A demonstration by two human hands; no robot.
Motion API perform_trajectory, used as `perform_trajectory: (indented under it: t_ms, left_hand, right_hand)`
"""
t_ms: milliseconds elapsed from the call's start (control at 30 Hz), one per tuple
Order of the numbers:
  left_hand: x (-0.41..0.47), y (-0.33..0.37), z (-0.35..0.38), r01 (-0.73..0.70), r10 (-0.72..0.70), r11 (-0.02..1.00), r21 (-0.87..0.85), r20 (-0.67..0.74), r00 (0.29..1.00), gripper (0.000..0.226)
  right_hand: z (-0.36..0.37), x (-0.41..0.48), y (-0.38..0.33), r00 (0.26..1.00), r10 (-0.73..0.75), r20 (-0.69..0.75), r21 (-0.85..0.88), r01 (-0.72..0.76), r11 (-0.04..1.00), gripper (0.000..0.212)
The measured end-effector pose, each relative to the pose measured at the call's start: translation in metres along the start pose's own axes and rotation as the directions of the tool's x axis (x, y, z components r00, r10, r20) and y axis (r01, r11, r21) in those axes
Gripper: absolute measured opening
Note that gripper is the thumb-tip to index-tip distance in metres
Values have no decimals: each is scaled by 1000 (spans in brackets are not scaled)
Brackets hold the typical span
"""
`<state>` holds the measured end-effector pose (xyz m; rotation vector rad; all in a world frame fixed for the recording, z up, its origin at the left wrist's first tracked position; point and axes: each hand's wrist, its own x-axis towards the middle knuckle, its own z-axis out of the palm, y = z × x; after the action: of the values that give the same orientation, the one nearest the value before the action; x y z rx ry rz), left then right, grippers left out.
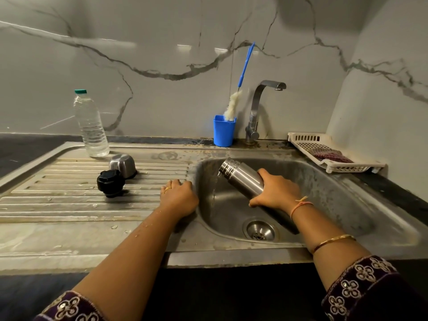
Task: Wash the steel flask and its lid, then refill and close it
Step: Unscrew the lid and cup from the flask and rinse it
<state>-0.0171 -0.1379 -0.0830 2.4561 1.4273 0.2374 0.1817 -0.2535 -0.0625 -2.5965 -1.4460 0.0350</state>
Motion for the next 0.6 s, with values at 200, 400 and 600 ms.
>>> perform_trajectory:
  t_ms: [200, 400, 600]
  left_hand:
    - [-4, -2, 4, -9, 9, 1000, -8, 12, 1000, 50]
    - [-2, -4, 6, -14, 14, 1000, -17, 1, 1000, 51]
    - [-6, -6, 0, -37, 37, 999, -33, 20, 999, 51]
  right_hand:
    - [3, -5, 2, 1000, 4, 9, 4, -4, 1000, 80]
    - [4, -4, 2, 1000, 2, 13, -3, -2, 1000, 77]
    - [6, -3, 1, 1000, -1, 17, -18, 1, 1000, 79]
